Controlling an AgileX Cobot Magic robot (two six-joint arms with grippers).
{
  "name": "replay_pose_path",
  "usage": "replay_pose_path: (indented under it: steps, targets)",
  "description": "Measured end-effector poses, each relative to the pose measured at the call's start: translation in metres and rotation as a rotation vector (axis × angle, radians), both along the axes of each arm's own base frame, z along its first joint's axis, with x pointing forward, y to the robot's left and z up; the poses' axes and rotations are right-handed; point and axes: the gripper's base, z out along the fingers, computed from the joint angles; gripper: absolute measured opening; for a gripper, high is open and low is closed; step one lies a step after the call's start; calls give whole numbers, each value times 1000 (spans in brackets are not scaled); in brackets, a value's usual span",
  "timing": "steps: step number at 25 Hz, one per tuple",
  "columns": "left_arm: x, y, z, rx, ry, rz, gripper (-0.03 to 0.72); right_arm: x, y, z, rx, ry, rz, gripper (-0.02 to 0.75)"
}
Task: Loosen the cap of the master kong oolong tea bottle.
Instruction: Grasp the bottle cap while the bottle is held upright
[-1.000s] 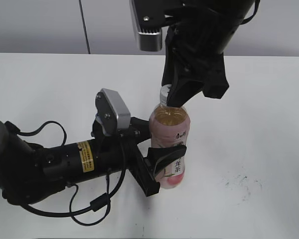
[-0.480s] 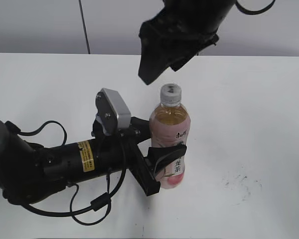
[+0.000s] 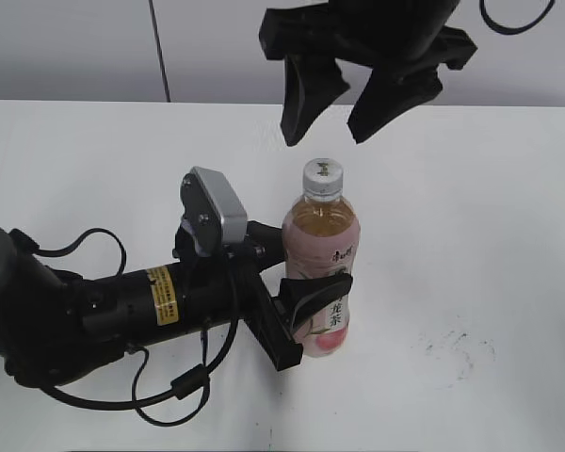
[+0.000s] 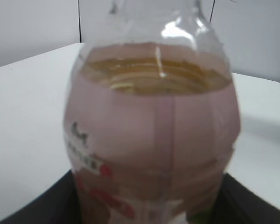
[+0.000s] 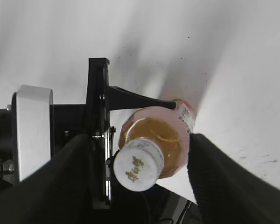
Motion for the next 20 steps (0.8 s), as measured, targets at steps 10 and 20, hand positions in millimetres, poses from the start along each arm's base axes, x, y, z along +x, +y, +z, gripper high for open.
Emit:
replay_pose_path:
  steps: [10,20]
  targets:
    - [0,0,0,0,0,-1,392,-5,0,-17,-8,73,-9,501]
    - [0,0,0,0,0,-1,392,-13,8,-17,-28,61,22,382]
